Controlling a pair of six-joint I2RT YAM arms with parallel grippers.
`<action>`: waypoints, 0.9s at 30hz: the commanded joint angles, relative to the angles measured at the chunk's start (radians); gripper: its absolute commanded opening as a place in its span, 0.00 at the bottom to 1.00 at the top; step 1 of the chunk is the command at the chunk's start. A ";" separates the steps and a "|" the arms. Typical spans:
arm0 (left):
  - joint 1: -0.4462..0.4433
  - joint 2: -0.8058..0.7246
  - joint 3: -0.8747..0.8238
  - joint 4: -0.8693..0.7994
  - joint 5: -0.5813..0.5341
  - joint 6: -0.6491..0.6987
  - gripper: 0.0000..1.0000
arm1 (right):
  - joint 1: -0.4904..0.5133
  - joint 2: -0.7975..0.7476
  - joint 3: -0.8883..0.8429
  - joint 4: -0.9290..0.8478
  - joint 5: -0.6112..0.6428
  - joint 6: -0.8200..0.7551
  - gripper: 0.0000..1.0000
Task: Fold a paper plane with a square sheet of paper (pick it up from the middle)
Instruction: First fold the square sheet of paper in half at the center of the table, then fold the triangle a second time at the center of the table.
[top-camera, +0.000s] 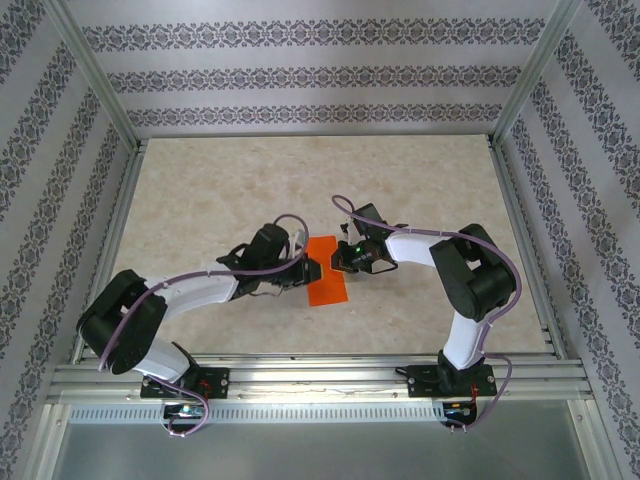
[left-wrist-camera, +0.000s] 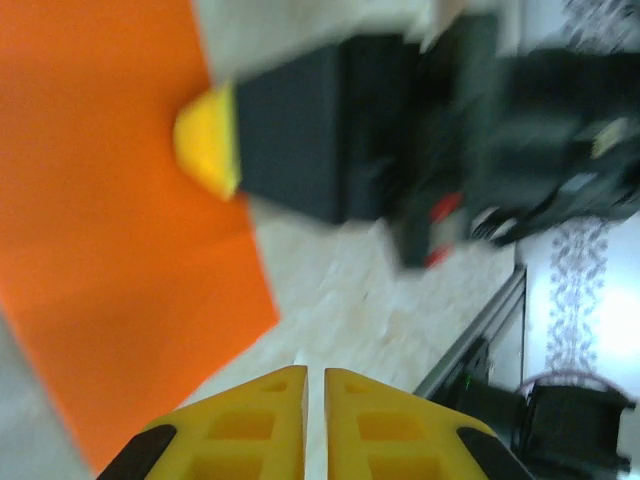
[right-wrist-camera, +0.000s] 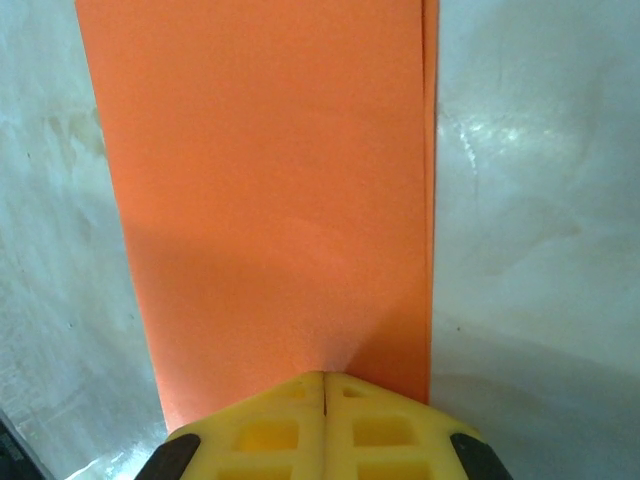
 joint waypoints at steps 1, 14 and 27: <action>0.073 0.063 0.086 -0.145 -0.090 0.076 0.13 | -0.010 -0.032 0.022 -0.033 -0.052 -0.005 0.03; 0.158 0.336 0.306 -0.167 0.011 0.160 0.13 | -0.064 -0.365 -0.161 -0.024 0.045 0.104 0.14; 0.194 0.442 0.267 -0.062 0.018 0.135 0.13 | -0.052 -0.517 -0.369 0.019 -0.034 0.229 0.26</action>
